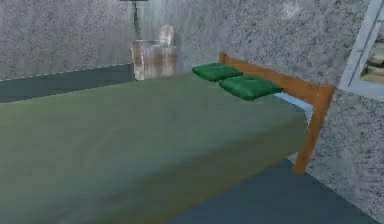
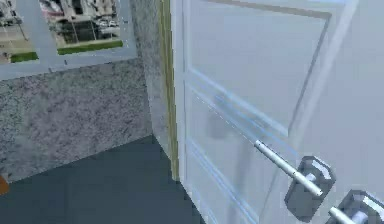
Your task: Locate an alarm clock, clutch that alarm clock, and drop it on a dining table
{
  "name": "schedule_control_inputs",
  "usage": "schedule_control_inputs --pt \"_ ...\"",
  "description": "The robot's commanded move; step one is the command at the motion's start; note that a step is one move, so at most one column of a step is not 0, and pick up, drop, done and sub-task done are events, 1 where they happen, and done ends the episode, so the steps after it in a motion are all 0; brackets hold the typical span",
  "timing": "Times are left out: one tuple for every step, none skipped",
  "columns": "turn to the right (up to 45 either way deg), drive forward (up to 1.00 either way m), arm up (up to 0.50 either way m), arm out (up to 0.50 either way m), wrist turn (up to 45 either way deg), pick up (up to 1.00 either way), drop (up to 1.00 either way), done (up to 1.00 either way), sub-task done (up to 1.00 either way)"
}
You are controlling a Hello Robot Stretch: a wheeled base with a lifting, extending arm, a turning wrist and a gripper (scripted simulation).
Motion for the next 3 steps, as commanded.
schedule_control_inputs --pt "-45.0 0.0 0.0 0.0 0.0 0.0 0.0 0.0 0.0" --pt "-45.0 0.0 0.0 0.0 0.0 0.0 0.0 0.0 0.0" --pt "-21.0 0.0 0.0 0.0 0.0 0.0 0.0 0.0 0.0"
